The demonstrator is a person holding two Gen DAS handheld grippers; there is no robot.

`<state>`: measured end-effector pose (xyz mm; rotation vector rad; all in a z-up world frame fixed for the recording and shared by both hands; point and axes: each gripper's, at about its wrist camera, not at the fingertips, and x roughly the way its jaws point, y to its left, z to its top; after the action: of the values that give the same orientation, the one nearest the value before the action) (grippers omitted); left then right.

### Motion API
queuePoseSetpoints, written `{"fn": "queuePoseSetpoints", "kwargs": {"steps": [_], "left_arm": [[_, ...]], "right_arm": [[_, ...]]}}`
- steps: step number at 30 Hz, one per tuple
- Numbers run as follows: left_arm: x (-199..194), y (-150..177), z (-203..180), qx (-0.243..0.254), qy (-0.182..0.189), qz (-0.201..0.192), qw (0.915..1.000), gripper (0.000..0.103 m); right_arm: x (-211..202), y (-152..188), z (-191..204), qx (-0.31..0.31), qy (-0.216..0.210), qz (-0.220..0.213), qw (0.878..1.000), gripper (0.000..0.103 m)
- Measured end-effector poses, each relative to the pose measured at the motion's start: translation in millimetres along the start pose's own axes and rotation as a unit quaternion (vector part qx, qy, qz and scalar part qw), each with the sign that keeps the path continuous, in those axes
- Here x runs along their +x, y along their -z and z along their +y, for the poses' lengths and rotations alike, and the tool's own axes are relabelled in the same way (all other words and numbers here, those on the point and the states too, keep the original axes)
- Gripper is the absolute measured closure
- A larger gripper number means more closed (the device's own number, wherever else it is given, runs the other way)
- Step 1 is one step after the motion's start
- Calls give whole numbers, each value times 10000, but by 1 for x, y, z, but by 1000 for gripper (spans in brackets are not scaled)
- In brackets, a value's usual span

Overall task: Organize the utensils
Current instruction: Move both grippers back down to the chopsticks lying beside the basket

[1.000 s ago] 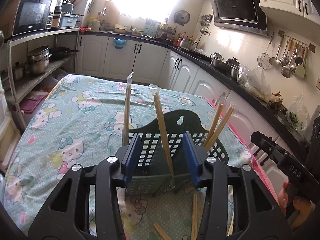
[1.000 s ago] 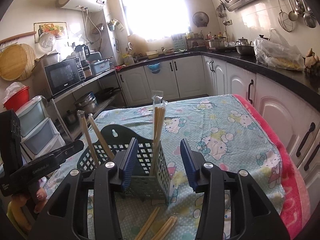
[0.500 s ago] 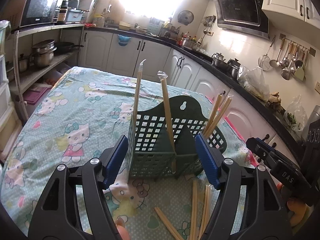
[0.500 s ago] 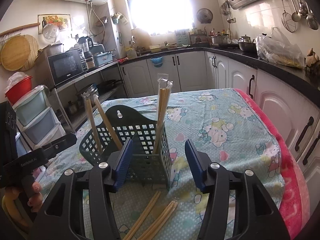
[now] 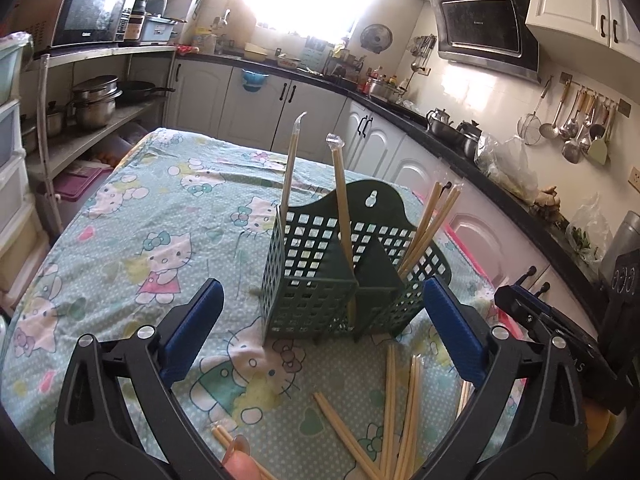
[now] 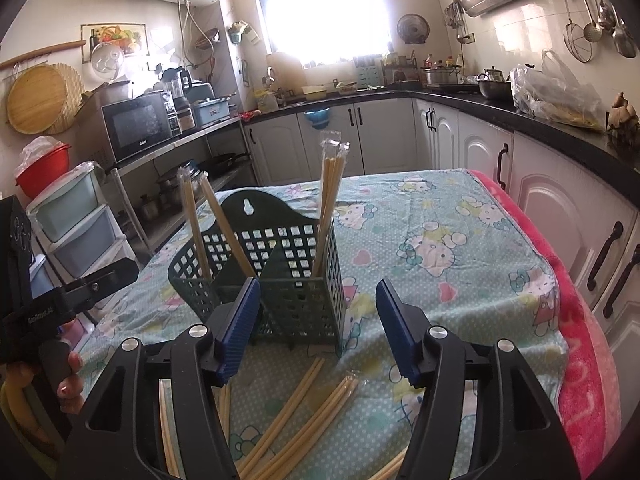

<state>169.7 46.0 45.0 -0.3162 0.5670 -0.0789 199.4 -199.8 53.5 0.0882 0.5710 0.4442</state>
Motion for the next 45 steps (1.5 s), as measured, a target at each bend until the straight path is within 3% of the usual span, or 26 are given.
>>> {"fn": "queuePoseSetpoints", "kwargs": {"steps": [45], "left_arm": [[7, 74, 23, -69, -433, 886, 9951, 11]], "right_arm": [[27, 66, 8, -96, -165, 997, 9948, 45]]}}
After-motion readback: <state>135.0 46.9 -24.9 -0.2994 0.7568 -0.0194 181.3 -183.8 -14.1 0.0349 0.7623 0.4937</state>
